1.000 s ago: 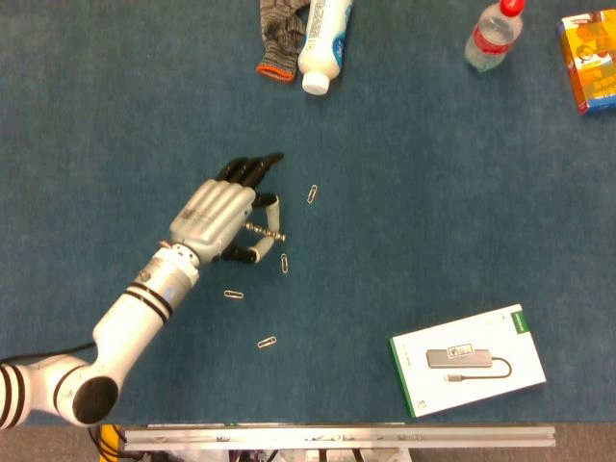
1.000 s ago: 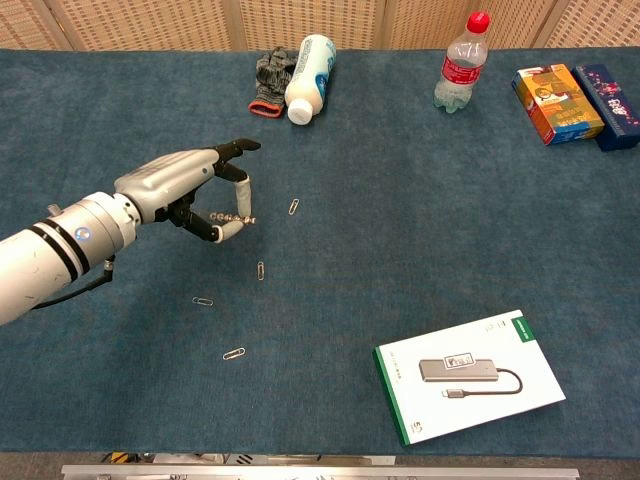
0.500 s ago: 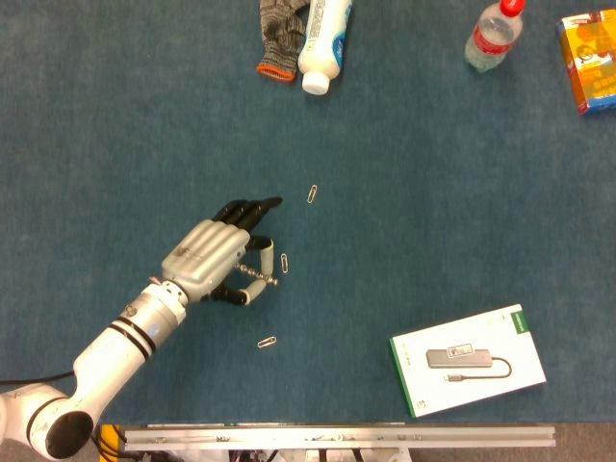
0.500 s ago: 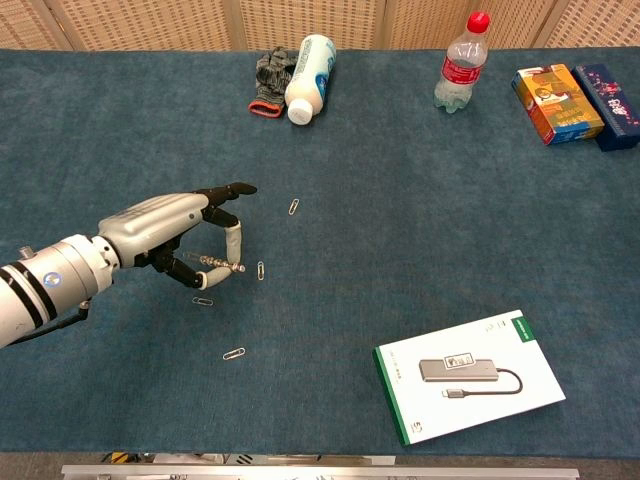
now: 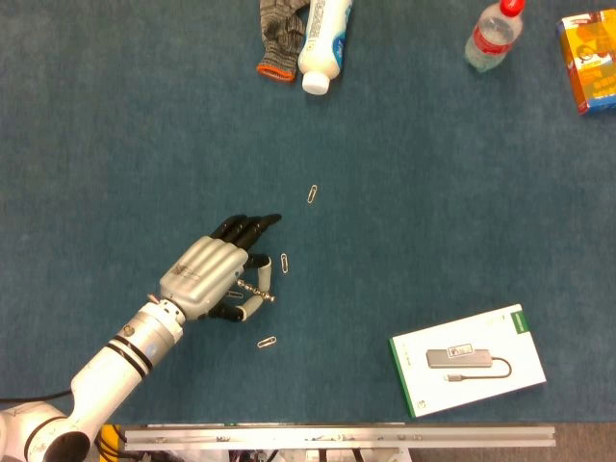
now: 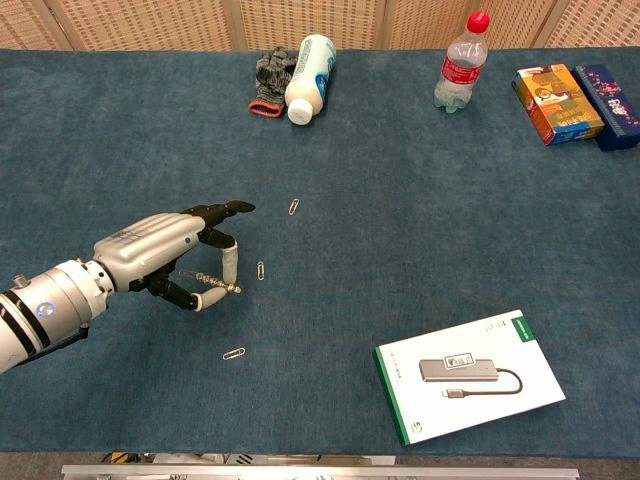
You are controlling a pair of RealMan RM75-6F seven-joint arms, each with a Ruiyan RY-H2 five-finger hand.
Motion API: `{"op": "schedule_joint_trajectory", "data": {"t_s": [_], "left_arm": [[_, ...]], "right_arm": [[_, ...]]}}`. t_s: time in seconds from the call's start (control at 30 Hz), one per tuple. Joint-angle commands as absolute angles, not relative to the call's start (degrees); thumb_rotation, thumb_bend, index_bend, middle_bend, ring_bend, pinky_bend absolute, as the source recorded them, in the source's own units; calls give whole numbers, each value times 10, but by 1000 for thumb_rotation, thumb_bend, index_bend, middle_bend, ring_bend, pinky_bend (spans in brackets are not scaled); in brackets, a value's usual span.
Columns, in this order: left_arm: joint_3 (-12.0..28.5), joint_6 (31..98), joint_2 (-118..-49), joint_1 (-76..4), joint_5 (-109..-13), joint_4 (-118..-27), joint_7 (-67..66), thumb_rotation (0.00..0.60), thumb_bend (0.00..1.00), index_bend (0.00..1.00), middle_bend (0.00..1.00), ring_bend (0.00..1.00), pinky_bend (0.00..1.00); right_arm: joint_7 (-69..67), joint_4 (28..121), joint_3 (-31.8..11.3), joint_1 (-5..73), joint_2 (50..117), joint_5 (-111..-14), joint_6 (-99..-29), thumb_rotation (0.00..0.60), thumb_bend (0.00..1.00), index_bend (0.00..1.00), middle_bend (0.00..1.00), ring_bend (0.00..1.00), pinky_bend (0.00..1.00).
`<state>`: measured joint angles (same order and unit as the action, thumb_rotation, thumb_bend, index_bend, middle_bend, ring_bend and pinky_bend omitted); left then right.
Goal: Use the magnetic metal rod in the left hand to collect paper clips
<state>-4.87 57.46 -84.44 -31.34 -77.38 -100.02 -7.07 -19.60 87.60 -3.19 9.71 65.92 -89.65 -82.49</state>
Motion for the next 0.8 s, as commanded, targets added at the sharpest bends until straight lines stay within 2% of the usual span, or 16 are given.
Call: {"op": "schedule_joint_trajectory", "data": {"t_s": [0.03, 0.43, 0.8], "left_arm": [[-50, 574, -846, -311, -776, -1000, -70, 600, 383, 644, 0, 0, 0], [-65, 571, -858, -298, -793, -994, -89, 600, 383, 644, 0, 0, 0], [-56, 562, -871, -297, -786, -982, -101, 600, 382, 644, 0, 0, 0]], "right_arm": [[-196, 876, -32, 97, 659, -897, -825, 600, 121, 377, 404, 289, 438], [-194, 878, -32, 99, 660, -898, -824, 600, 122, 377, 404, 289, 438], [-195, 878, -33, 99, 660, -896, -825, 600, 122, 377, 404, 289, 438]]}}
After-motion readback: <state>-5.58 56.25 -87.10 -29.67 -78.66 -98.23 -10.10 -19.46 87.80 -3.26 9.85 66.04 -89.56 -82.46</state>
